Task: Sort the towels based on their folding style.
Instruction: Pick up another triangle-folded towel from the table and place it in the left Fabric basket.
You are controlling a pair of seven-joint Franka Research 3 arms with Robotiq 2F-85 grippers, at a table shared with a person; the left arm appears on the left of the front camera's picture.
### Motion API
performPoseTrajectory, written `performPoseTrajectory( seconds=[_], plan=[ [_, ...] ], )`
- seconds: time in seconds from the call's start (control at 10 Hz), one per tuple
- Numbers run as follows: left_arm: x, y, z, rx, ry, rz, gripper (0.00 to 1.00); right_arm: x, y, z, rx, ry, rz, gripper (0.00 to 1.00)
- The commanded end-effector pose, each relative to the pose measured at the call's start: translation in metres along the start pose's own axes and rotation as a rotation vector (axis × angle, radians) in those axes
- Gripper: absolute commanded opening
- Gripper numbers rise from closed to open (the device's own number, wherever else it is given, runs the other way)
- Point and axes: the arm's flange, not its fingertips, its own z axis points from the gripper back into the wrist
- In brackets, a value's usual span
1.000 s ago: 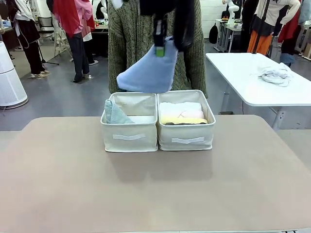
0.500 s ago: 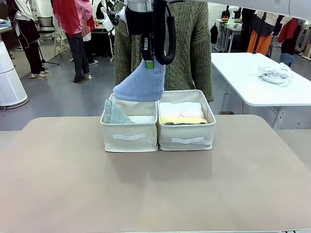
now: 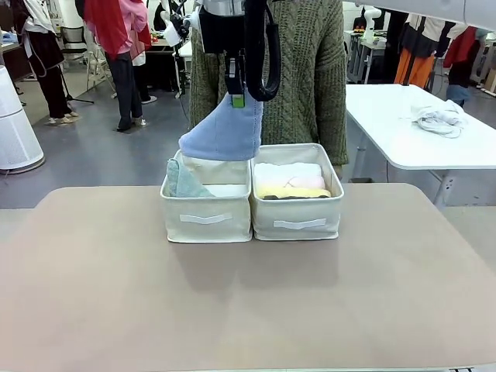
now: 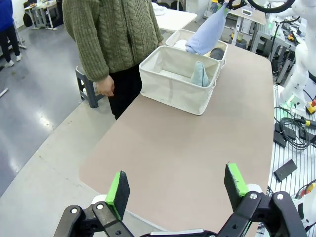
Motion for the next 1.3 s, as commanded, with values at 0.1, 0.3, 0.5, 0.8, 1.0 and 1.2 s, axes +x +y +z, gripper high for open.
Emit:
performPoseTrajectory(
  seconds=[0.1, 0.3, 0.5, 0.8, 1.0, 1.2],
  plan=[
    [-0.001, -0.002, 0.001, 0.002, -0.002, -0.005, 1.00, 0.018, -0.033, -0.012, 0.015, -0.062, 0.055, 0.18],
    [-0.001, -0.002, 0.001, 0.002, -0.002, -0.005, 1.00, 0.024, -0.059, -0.029, 0.048, -0.091, 0.095, 0.18],
    [-0.001, -0.002, 0.001, 0.002, -0.002, -0.005, 1.00, 0.032, -0.078, -0.044, 0.078, -0.089, 0.135, 0.18],
    [-0.001, -0.002, 0.001, 0.002, -0.002, -0.005, 1.00, 0.051, -0.094, -0.073, 0.157, -0.070, 0.179, 0.18],
    [-0.001, -0.002, 0.001, 0.002, -0.002, -0.005, 1.00, 0.059, -0.097, -0.095, 0.189, -0.039, 0.176, 0.18],
    [-0.001, -0.002, 0.001, 0.002, -0.002, -0.005, 1.00, 0.062, -0.094, -0.117, 0.188, -0.049, 0.158, 0.18]
  ],
)
